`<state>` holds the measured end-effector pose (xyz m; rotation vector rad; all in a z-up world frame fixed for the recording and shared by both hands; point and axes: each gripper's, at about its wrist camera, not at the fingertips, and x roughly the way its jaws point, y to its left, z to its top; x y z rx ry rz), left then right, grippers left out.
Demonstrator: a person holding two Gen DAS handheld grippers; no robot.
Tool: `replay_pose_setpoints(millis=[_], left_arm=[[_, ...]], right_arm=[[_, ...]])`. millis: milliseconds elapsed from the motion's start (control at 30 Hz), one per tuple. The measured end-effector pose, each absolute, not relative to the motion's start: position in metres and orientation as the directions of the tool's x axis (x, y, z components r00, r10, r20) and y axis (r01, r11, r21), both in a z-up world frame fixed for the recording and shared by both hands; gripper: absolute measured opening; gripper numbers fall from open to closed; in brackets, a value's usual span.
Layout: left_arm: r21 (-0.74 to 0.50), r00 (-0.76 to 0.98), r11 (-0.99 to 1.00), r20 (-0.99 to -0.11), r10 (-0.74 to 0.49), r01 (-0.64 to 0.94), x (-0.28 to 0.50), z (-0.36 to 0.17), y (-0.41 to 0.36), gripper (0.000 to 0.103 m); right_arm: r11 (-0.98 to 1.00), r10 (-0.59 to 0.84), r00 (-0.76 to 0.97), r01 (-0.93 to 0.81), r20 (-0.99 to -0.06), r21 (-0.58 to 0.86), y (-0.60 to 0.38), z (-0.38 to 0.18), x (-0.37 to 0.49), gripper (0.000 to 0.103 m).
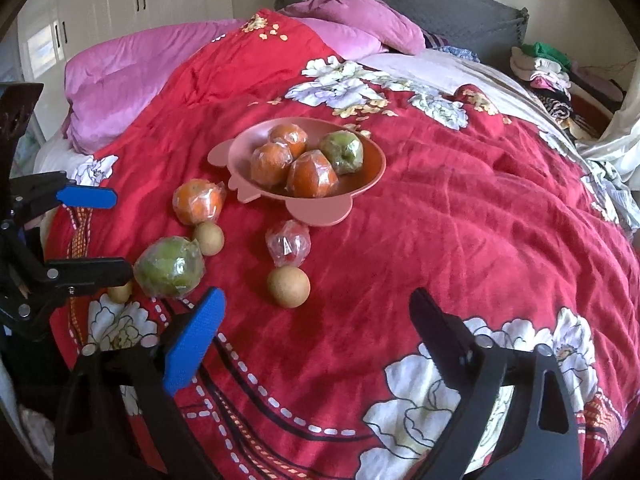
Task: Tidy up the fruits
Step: 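Move both open tools back toward the fruit lying beside the bowl, then grasp the large green bagged fruit with the left tool while the right tool grasps a brown round fruit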
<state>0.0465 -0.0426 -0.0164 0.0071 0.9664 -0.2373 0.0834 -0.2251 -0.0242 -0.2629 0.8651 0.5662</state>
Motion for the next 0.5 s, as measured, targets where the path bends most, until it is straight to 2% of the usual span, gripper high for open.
replay_pose_setpoints(millis=[200, 233, 300, 500], left_arm=[[-0.118, 0.536, 0.969, -0.815, -0.219, 0.216, 0.0468, -0.0203, -0.0443, 0.087], [-0.122, 0.533, 0.968, -0.816, -0.224, 0.22, 0.0472, -0.021, -0.0447, 0.084], [-0.129, 0.528, 0.965, -0.816, -0.234, 0.228, 0.0475, -0.0221, -0.0461, 0.08], [-0.148, 0.506, 0.954, -0.82, -0.266, 0.262, 0.0482, -0.0265, -0.0518, 0.068]], right_arm=[[0.819, 0.376, 0.498, -0.573, -0.781, 0.029, -0.225, -0.0298, 0.086, 0.076], [0.82, 0.379, 0.497, -0.572, -0.78, 0.033, -0.2249, -0.0306, 0.0866, 0.075], [0.818, 0.385, 0.491, -0.574, -0.782, 0.042, -0.2247, -0.0325, 0.0875, 0.067], [0.811, 0.406, 0.475, -0.581, -0.781, 0.068, -0.224, -0.0352, 0.0888, 0.051]])
